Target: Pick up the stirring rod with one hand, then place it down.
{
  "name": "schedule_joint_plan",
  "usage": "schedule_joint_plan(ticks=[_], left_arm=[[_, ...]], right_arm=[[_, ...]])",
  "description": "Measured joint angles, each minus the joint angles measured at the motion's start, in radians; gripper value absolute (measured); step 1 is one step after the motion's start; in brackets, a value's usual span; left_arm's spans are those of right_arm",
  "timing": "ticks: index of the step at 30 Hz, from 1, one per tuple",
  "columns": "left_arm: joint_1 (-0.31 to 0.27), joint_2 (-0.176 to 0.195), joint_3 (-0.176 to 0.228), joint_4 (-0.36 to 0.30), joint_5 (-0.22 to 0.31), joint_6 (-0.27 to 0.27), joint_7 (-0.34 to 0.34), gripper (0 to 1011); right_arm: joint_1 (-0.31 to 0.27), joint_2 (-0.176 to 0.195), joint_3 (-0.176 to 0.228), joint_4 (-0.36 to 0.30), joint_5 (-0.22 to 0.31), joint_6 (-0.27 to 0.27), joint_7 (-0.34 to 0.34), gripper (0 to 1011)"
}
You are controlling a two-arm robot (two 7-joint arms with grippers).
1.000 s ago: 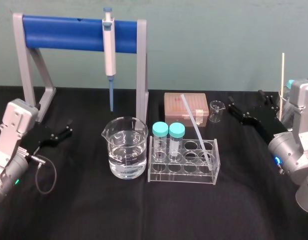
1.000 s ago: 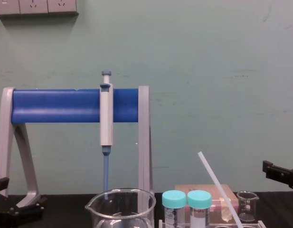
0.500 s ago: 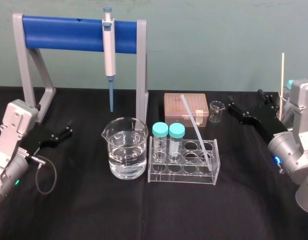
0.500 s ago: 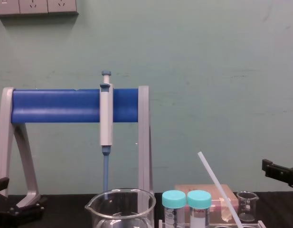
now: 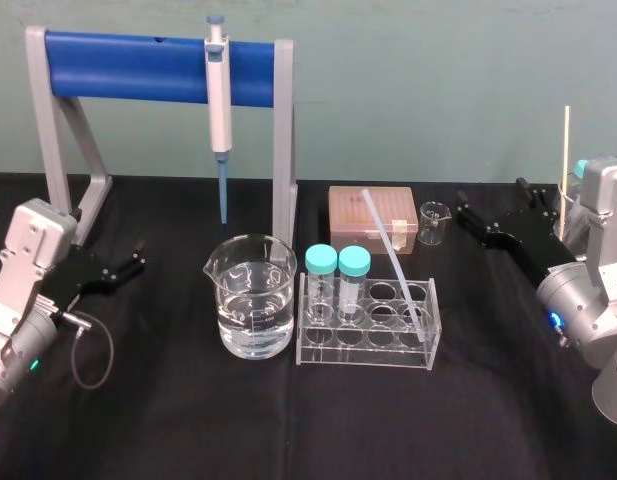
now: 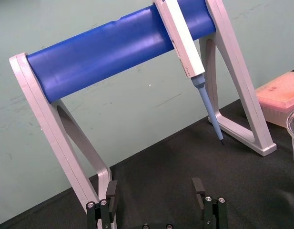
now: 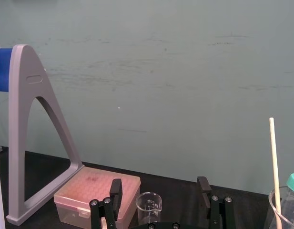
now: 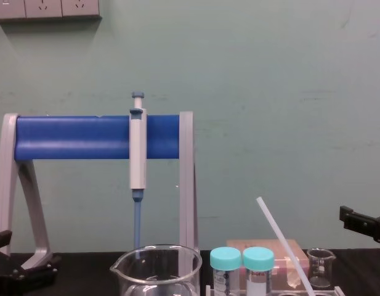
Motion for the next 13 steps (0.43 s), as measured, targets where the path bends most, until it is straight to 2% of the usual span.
schedule_joint_plan(ticks=[13], left_arm=[[0.000,0.000,0.000,0.000,0.000,0.000,0.000,1000]], right_arm=[[0.000,0.000,0.000,0.000,0.000,0.000,0.000,1000]])
